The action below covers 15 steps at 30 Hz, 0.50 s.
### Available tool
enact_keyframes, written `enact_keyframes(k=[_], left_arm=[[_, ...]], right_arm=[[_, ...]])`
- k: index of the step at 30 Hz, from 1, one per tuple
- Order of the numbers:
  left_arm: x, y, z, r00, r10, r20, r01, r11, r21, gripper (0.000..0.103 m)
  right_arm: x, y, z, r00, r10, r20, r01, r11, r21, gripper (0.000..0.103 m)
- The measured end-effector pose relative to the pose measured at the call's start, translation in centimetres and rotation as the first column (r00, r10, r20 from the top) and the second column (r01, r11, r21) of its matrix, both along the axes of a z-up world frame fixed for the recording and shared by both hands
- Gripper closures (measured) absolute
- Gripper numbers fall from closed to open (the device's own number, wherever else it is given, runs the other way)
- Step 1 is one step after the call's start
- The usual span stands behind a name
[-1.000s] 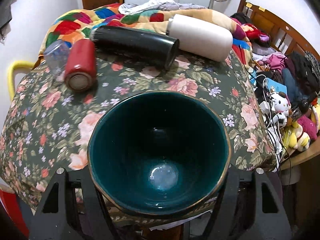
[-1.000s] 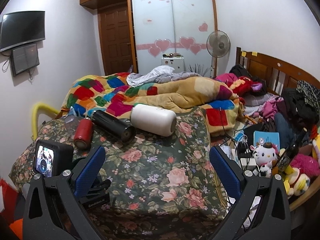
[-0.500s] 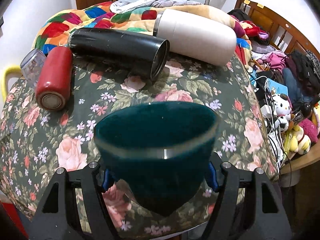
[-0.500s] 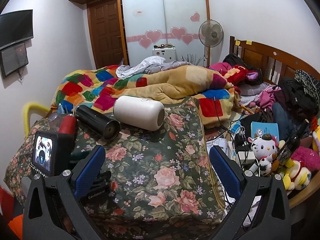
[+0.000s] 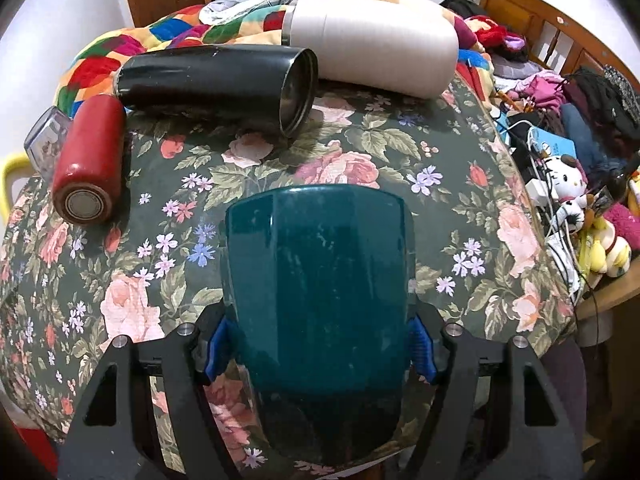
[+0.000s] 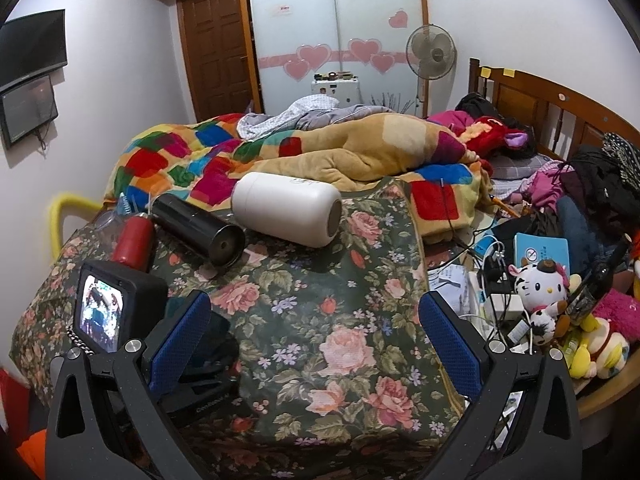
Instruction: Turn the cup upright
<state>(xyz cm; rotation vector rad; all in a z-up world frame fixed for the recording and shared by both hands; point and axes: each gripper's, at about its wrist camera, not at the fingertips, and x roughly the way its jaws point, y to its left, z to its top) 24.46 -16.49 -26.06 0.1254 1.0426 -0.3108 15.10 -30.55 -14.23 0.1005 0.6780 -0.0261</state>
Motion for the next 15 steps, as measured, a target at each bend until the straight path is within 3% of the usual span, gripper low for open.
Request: enact_keyframes(k=[5,15], left_arm=[[-1.0,0.5,1.7,0.999,-0.021,0.05,0.022,1.0,-0.019,0.018],[-4.1,4.4,6.3,0.986,0.059,0.154,-0.051,0.997,-0.053,0.017]], right_arm=[[-0.4,0.9,0.5,1.0,0.028,0.007,-0.028,1.0,0.004,0.0],[-1.6,2.5,2.3,0.997,0.055,0.052,-0.054,0.998,-0.025,0.0]])
